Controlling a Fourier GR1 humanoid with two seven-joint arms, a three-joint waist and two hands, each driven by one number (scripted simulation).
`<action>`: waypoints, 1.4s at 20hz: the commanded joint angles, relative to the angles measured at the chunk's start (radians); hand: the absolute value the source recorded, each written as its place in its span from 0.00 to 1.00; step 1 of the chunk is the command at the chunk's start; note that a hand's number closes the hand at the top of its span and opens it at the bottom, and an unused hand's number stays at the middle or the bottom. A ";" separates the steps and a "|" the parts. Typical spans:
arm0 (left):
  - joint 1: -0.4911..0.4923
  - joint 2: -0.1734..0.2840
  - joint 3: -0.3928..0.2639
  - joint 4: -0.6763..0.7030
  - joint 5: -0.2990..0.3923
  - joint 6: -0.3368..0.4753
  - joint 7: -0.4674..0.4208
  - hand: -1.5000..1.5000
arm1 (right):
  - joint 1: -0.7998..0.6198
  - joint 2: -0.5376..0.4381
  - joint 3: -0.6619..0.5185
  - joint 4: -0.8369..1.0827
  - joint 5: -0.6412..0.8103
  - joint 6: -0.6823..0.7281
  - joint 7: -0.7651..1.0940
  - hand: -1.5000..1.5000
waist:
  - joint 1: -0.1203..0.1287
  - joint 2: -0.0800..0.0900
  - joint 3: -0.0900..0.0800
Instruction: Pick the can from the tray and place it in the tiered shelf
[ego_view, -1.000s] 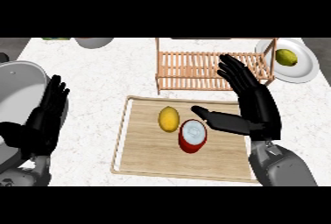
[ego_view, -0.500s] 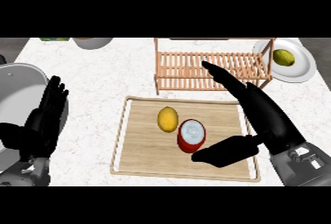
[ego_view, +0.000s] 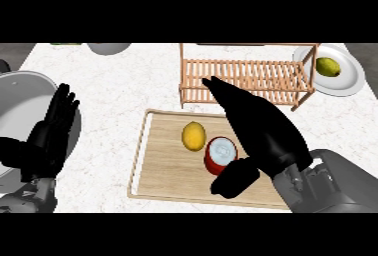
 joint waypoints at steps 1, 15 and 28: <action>0.013 -0.014 0.000 0.001 -0.002 -0.010 -0.020 0.50 | -0.126 0.097 0.043 0.084 0.007 0.068 0.259 0.00 | 0.004 0.004 0.001; -0.001 -0.011 0.028 -0.008 -0.008 -0.007 0.029 0.50 | -0.109 0.102 0.190 0.228 0.089 0.145 0.338 0.00 | -0.017 0.000 0.003; 0.083 0.010 0.087 -0.072 0.004 -0.072 -0.012 0.50 | 0.083 0.093 0.180 0.281 0.221 0.115 0.171 0.00 | -0.004 0.004 0.004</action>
